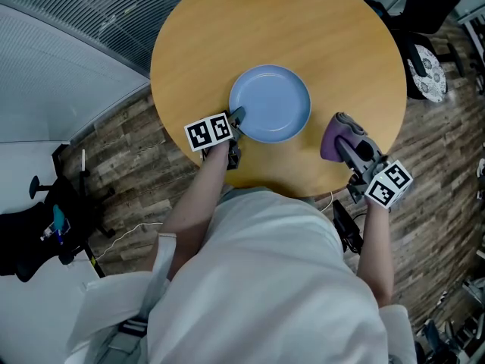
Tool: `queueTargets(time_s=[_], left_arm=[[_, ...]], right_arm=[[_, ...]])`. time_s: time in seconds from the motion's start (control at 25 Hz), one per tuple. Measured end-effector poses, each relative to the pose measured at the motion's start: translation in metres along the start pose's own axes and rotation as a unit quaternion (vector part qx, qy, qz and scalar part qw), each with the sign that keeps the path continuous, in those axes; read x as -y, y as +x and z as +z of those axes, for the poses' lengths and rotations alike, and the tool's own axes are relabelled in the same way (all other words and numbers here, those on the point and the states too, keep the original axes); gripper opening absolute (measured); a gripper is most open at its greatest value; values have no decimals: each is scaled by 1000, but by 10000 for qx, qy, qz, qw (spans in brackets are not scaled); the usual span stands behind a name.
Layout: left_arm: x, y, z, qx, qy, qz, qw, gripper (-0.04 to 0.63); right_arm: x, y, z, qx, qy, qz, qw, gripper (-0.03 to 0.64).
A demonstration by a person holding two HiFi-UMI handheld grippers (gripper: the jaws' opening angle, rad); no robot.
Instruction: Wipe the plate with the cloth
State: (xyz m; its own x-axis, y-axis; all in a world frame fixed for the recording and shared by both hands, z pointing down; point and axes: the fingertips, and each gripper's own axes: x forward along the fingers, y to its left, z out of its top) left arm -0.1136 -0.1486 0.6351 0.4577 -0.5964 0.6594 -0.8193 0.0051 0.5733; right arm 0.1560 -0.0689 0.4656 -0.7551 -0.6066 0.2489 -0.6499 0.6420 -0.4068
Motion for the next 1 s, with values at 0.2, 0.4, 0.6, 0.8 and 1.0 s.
queueTargets(time_s=[0.2, 0.4, 0.6, 0.8, 1.0], left_arm=[[-7, -12, 12, 298, -48, -48, 9995, 252], [-13, -25, 32, 688, 96, -84, 9976, 250], [-8, -34, 43, 907, 450, -78, 9948, 213], [2, -44, 50, 1126, 612, -348, 9911, 98], [3, -50, 55, 1276, 682, -399, 9887, 25]], right_arm=[[0, -1, 4, 70, -2, -36, 10000, 94], [6, -6, 9, 236, 68, -108, 9996, 94], [8, -8, 11, 303, 56, -144, 9994, 94], [6, -7, 10, 337, 58, -142, 9993, 94], [7, -11, 11, 370, 61, -172, 9991, 94]])
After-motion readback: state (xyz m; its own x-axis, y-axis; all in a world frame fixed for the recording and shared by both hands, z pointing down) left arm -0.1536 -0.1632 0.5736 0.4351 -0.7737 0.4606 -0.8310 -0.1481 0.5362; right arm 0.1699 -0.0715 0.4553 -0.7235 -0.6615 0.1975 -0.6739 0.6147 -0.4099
